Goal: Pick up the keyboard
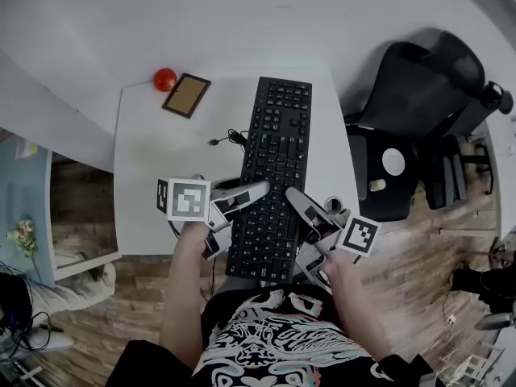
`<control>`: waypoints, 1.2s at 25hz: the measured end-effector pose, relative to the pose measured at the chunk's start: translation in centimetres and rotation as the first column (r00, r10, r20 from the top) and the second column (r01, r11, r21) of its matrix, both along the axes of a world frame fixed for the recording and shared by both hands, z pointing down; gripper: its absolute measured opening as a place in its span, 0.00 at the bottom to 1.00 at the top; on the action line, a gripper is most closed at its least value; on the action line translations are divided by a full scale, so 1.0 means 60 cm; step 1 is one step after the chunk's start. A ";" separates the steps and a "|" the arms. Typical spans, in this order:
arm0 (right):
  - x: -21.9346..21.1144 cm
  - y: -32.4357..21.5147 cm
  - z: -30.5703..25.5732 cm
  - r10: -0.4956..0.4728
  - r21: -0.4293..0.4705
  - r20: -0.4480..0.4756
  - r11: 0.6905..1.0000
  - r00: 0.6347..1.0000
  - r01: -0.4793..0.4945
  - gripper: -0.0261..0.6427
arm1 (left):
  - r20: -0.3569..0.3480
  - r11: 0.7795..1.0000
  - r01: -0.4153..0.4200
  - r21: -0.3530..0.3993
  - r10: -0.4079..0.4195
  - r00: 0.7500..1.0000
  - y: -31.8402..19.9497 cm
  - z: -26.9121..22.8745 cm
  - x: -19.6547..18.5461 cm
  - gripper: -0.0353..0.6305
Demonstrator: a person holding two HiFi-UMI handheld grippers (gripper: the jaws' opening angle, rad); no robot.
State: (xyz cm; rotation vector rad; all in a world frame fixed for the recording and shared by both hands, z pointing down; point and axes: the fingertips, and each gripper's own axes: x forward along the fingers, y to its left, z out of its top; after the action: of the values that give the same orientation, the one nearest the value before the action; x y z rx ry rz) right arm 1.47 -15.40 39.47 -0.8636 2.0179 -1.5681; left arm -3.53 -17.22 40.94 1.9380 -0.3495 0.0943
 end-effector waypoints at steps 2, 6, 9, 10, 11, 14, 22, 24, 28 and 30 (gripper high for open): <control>0.000 -0.003 -0.001 0.005 -0.001 -0.014 1.000 1.000 -0.005 0.23 | 0.003 1.000 -0.001 0.007 0.001 1.000 -0.005 -0.002 0.000 0.35; 0.000 0.000 -0.001 -0.002 -0.025 0.003 1.000 1.000 0.003 0.23 | 0.028 1.000 0.010 -0.008 -0.010 1.000 -0.002 0.000 0.004 0.35; 0.002 0.001 -0.005 -0.019 -0.020 0.015 1.000 1.000 0.019 0.23 | 0.037 1.000 0.026 -0.002 -0.025 0.999 0.002 -0.005 0.005 0.35; 0.003 0.000 -0.006 -0.025 -0.018 0.014 1.000 1.000 0.026 0.23 | 0.042 0.999 0.032 0.006 -0.032 0.999 0.001 -0.007 0.006 0.35; 0.004 -0.001 -0.006 -0.033 -0.018 0.011 0.999 0.999 0.034 0.23 | 0.047 0.999 0.038 0.014 -0.039 0.998 0.001 -0.008 0.006 0.35; 0.003 0.000 -0.011 -0.065 -0.022 0.001 0.998 0.998 0.065 0.23 | 0.045 0.998 0.061 0.021 -0.062 0.997 0.005 -0.010 0.006 0.36; 0.007 0.000 -0.022 -0.105 -0.011 0.012 0.994 0.994 0.105 0.22 | 0.052 0.994 0.095 0.047 -0.098 0.994 0.007 -0.022 0.009 0.36; 0.006 -0.003 -0.022 -0.116 -0.006 0.012 0.993 0.993 0.116 0.22 | 0.054 0.993 0.105 0.054 -0.108 0.993 0.005 -0.022 0.008 0.37; 0.005 -0.003 -0.023 -0.125 -0.003 0.034 0.992 0.992 0.125 0.22 | 0.049 0.991 0.116 0.059 -0.119 0.992 0.005 -0.018 0.011 0.37; 0.003 0.001 -0.023 -0.126 -0.005 0.037 0.992 0.991 0.126 0.22 | 0.049 0.991 0.115 0.061 -0.118 0.992 0.008 -0.018 0.009 0.37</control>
State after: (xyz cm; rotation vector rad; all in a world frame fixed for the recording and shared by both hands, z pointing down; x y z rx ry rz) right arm 1.64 -15.36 38.08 -0.7172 2.0780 -1.6469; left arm -2.99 -16.72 39.87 1.9709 -0.5052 0.0593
